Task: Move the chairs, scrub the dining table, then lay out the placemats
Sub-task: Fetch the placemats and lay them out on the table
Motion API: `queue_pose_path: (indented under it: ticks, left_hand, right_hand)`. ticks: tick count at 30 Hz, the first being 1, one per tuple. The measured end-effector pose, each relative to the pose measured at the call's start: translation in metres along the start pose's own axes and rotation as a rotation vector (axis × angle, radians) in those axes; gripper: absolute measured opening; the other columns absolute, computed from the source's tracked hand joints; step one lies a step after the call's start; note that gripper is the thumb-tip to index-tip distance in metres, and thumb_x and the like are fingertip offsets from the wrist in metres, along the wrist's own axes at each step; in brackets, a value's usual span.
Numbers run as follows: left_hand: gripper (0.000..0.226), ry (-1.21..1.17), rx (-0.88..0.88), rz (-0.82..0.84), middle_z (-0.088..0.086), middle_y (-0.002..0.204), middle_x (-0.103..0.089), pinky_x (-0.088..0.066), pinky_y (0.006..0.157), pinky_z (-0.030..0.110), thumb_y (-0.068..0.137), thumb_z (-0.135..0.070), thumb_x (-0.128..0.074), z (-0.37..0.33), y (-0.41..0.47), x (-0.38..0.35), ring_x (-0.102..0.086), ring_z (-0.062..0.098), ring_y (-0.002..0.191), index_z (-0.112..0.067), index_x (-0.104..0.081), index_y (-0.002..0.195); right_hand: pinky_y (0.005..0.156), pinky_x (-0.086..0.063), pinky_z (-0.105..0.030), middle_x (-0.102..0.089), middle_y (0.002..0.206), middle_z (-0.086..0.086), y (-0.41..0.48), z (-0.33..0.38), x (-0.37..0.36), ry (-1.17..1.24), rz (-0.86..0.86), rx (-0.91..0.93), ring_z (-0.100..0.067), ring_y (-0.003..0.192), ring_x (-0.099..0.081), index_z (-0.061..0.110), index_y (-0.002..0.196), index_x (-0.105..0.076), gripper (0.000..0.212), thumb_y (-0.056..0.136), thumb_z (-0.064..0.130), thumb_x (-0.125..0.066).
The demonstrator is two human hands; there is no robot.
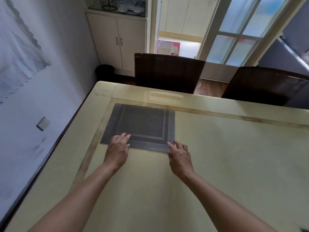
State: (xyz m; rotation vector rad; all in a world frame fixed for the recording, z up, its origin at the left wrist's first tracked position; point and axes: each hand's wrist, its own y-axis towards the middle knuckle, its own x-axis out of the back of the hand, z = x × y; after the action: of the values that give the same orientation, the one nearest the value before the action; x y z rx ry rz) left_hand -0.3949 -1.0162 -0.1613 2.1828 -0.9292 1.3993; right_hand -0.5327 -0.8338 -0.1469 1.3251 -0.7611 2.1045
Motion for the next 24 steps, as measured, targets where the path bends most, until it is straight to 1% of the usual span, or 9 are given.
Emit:
queue_pose_path:
  ticks: [2, 6, 10, 13, 17, 21, 24]
  left_hand:
    - [0.044, -0.046, -0.044, 0.039, 0.009, 0.143, -0.046, -0.024, 0.11, 0.029, 0.095, -0.017, -0.05, -0.029, -0.019, -0.004, -0.037, 0.025, 0.131, -0.012, -0.046, 0.139]
    - [0.043, -0.143, -0.104, 0.143, 0.007, 0.141, -0.049, -0.023, 0.109, 0.026, 0.094, -0.018, -0.053, -0.095, -0.062, -0.018, -0.038, 0.023, 0.132, -0.013, -0.049, 0.137]
    - [0.04, -0.192, -0.138, 0.21, 0.009, 0.139, -0.052, -0.023, 0.106, 0.024, 0.094, -0.018, -0.054, -0.168, -0.104, -0.032, -0.041, 0.024, 0.13, -0.011, -0.052, 0.134]
    - [0.039, -0.222, -0.168, 0.234, 0.01, 0.135, -0.055, -0.027, 0.104, 0.026, 0.094, -0.016, -0.054, -0.218, -0.131, -0.044, -0.046, 0.025, 0.126, -0.008, -0.054, 0.132]
    - [0.039, -0.24, -0.15, 0.277, 0.011, 0.134, -0.056, -0.028, 0.104, 0.026, 0.094, -0.018, -0.055, -0.283, -0.177, -0.071, -0.045, 0.026, 0.127, -0.011, -0.053, 0.132]
    - [0.04, -0.261, -0.084, 0.323, 0.011, 0.134, -0.056, -0.031, 0.105, 0.03, 0.094, -0.021, -0.055, -0.349, -0.228, -0.106, -0.043, 0.028, 0.127, -0.014, -0.053, 0.133]
    - [0.038, -0.287, -0.024, 0.354, 0.012, 0.129, -0.059, -0.037, 0.102, 0.033, 0.093, -0.022, -0.055, -0.395, -0.266, -0.135, -0.049, 0.028, 0.123, -0.015, -0.055, 0.131]
  right_hand:
    - [0.109, -0.03, -0.034, -0.031, 0.151, -0.006, -0.017, -0.011, 0.009, 0.02, 0.0, -0.004, -0.025, 0.136, -0.025, 0.024, 0.144, -0.035, 0.048, 0.097, 0.017, -0.043]
    - [0.11, -0.029, -0.035, -0.035, 0.149, -0.008, -0.059, -0.051, 0.034, 0.045, 0.006, -0.064, -0.027, 0.134, -0.027, 0.022, 0.143, -0.039, 0.045, 0.098, 0.018, -0.044]
    - [0.109, -0.03, -0.034, -0.037, 0.147, -0.009, -0.108, -0.11, 0.063, 0.06, -0.008, -0.129, -0.027, 0.132, -0.029, 0.021, 0.143, -0.04, 0.045, 0.098, 0.019, -0.043]
    - [0.108, -0.029, -0.032, -0.038, 0.146, -0.01, -0.143, -0.153, 0.083, 0.061, -0.034, -0.161, -0.028, 0.13, -0.031, 0.02, 0.143, -0.039, 0.045, 0.099, 0.019, -0.042]
    - [0.107, -0.03, -0.033, -0.039, 0.145, -0.01, -0.198, -0.223, 0.111, 0.097, -0.05, -0.204, -0.027, 0.13, -0.032, 0.019, 0.143, -0.039, 0.045, 0.099, 0.019, -0.042]
    - [0.105, -0.028, -0.031, -0.043, 0.141, -0.01, -0.251, -0.304, 0.138, 0.092, -0.046, -0.215, -0.027, 0.125, -0.037, 0.017, 0.142, -0.041, 0.045, 0.098, 0.019, -0.044]
    - [0.103, -0.03, -0.03, -0.047, 0.135, -0.01, -0.292, -0.365, 0.158, 0.099, -0.026, -0.233, -0.026, 0.123, -0.04, 0.015, 0.141, -0.043, 0.044, 0.098, 0.019, -0.046]
